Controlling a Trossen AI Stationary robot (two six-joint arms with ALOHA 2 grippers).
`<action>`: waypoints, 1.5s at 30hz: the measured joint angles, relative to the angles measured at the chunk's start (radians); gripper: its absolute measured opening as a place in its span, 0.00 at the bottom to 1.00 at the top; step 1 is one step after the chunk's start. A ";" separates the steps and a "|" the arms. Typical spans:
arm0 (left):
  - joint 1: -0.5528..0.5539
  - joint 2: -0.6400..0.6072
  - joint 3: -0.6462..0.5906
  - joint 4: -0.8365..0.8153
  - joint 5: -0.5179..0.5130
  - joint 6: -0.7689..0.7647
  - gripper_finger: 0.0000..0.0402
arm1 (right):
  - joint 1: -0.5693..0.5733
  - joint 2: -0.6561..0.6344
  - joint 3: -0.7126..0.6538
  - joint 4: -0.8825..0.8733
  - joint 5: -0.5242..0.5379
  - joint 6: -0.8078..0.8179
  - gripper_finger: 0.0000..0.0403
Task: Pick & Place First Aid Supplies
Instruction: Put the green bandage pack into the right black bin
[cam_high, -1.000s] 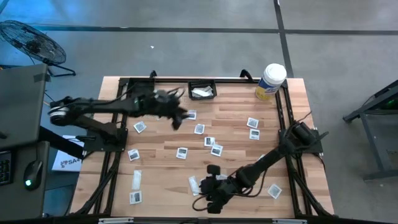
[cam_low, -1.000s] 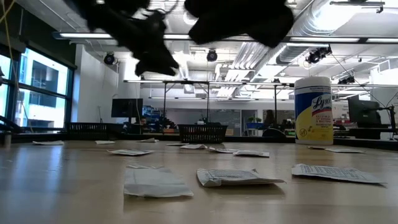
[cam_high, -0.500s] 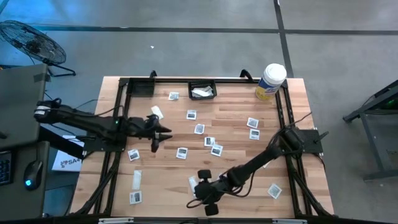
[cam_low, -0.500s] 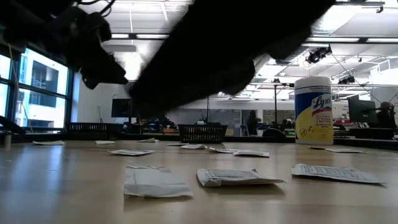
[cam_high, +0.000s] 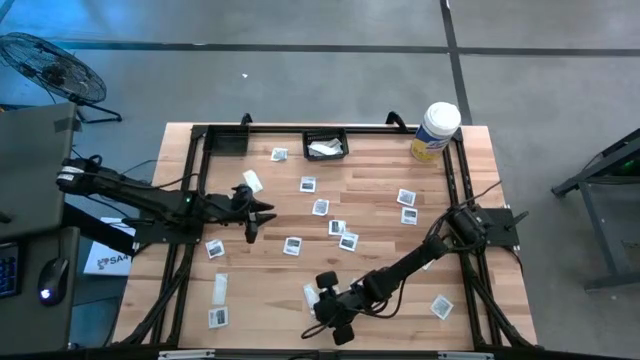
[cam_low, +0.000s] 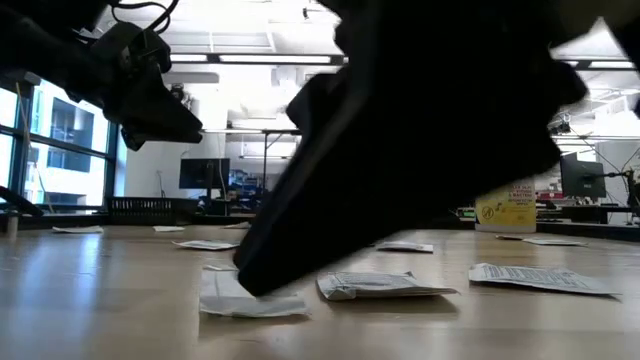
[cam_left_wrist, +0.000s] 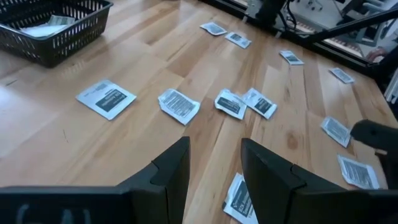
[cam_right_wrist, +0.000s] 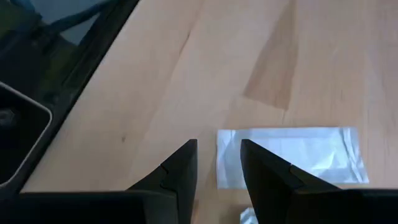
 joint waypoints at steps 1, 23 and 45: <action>0.000 0.000 0.000 0.001 0.000 0.000 0.35 | 0.000 0.004 0.000 0.012 -0.005 -0.002 0.29; 0.000 0.000 0.001 -0.003 -0.002 0.003 0.35 | -0.022 0.037 0.005 -0.058 -0.013 -0.035 0.02; 0.000 -0.002 0.037 -0.014 -0.105 0.132 0.35 | -0.293 -0.249 0.001 -0.067 0.359 0.216 0.01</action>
